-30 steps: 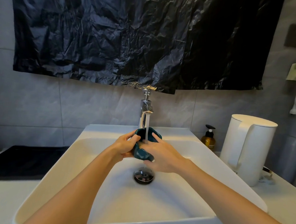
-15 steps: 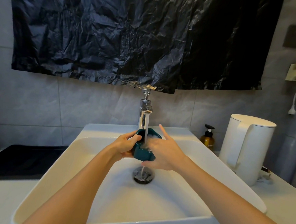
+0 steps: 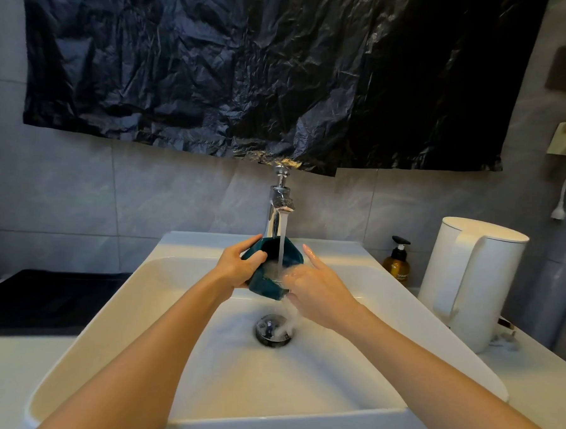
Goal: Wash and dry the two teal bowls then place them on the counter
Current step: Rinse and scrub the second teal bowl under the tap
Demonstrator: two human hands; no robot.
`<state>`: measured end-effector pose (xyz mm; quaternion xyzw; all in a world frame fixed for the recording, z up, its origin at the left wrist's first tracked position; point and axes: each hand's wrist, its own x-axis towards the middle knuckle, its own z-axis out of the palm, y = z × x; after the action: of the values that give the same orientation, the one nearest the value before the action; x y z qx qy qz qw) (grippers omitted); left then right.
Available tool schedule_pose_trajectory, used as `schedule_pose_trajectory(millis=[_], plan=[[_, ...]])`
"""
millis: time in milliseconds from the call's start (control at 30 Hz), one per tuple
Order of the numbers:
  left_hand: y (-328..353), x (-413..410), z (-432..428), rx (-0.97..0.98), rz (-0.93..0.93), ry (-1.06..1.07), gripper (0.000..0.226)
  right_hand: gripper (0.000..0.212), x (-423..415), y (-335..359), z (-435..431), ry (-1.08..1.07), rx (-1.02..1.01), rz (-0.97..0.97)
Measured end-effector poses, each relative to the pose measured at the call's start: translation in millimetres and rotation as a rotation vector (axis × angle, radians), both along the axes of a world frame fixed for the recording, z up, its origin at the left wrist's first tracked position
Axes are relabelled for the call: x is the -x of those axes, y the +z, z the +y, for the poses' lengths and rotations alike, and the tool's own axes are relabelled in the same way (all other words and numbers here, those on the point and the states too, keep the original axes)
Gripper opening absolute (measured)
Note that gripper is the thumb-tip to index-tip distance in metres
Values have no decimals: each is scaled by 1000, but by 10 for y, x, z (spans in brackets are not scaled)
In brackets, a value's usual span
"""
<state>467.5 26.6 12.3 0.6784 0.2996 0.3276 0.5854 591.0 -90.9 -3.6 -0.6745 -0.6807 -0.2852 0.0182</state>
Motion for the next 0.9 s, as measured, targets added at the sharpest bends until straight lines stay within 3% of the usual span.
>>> schedule_pose_trajectory(millis=[33, 133, 167, 267, 333, 367, 467, 500, 633, 700, 833, 900], plan=[[4, -3, -8, -3, -4, 6, 44, 25, 32, -22, 20, -39, 16, -17], [13, -7, -17, -46, 4, 18, 43, 27, 229, -55, 46, 11, 58, 467], [9, 0, -7, -51, 9, 23, 43, 25, 217, -50, 44, 37, 65, 494], [4, 7, 9, -30, 25, 19, 44, 17, 35, -22, 19, -56, 43, -54], [2, -10, -3, -43, 27, 2, 44, 20, 60, -3, 12, -96, -4, -145], [0, -24, -5, -60, 28, 3, 43, 24, 125, -22, 28, -70, -6, -53], [-15, -34, 3, -82, 46, 18, 42, 18, 310, -28, 33, -10, 84, 515], [-20, -26, 8, -82, 53, 21, 42, 18, 274, -27, 27, 4, 88, 509], [15, 30, 6, -56, 59, -7, 45, 22, -67, -47, 22, -17, -12, -129], [36, 42, 14, -58, 71, -30, 45, 22, -170, -63, 37, -48, -14, -315], [55, 46, 3, -72, 72, -63, 44, 26, -153, -9, 31, -80, -41, -436], [59, 39, -6, -86, 53, -56, 43, 24, -75, 32, 42, -3, -98, -400]])
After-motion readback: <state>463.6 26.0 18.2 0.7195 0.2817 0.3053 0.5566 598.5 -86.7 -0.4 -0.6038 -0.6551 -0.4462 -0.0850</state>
